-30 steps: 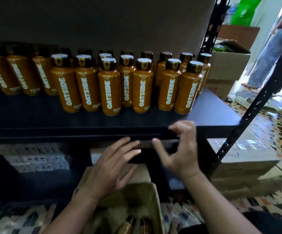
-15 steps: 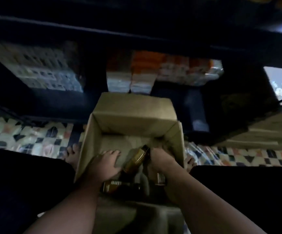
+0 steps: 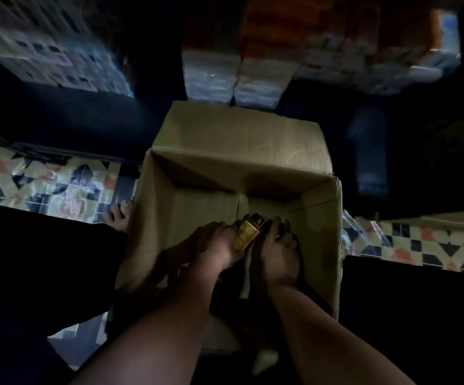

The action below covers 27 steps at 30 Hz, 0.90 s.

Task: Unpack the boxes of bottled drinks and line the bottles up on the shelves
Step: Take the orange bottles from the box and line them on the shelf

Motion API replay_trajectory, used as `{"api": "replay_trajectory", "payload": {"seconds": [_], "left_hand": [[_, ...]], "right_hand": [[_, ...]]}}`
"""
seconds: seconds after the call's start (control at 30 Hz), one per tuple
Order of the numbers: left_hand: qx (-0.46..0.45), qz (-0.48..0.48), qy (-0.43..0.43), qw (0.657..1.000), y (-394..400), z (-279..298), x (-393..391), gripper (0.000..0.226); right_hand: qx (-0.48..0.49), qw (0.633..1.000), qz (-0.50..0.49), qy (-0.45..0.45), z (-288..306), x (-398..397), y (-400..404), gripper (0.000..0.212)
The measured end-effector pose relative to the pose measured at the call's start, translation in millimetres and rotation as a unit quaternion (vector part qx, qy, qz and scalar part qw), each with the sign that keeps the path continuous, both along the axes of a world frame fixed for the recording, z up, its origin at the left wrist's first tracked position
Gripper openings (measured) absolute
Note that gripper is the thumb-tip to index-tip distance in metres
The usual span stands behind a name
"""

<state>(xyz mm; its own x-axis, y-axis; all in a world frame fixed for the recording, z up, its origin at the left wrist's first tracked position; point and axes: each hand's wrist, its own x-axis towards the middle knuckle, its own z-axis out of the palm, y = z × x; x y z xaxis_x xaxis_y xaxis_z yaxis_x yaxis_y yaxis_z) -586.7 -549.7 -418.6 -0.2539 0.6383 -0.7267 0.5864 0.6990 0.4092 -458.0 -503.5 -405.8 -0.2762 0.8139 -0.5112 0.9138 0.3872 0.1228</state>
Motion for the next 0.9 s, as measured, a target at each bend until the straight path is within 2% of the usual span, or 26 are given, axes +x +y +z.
{"api": "replay_trajectory", "payload": {"seconds": [0.13,0.23,0.3,0.4,0.5,0.63,0.77,0.9], "left_hand": [[-0.020,0.032,-0.039,0.999,-3.7,-4.4,0.3,0.061],[-0.004,0.078,-0.043,0.996,-10.1,6.7,-7.9,0.061],[0.014,0.103,-0.031,0.994,-13.7,21.3,-16.5,0.066],[0.046,0.150,-0.031,0.987,-19.6,50.4,-27.1,0.080],[0.098,0.154,-0.053,0.982,-19.9,88.6,-38.5,0.075],[0.196,0.126,-0.085,0.969,-13.5,151.1,-55.4,0.073],[0.281,0.066,-0.095,0.953,-7.7,226.9,-75.0,0.060],[0.360,0.003,-0.074,0.930,-14.0,316.6,-99.2,0.074]], "right_hand": [[-0.057,0.990,-0.091,0.092,0.1,6.3,11.5,0.064],[-0.109,0.965,-0.162,0.175,7.0,6.9,11.4,0.071],[-0.129,0.939,-0.203,0.245,18.9,2.2,11.4,0.067],[-0.158,0.910,-0.235,0.305,49.1,-5.1,12.1,0.076],[-0.172,0.870,-0.221,0.405,81.5,-6.2,14.8,0.079],[-0.152,0.836,-0.184,0.495,134.8,-12.2,20.7,0.087],[-0.124,0.784,-0.161,0.587,195.4,-24.4,24.4,0.077],[-0.137,0.726,-0.125,0.662,261.9,-40.0,23.4,0.082]]}}
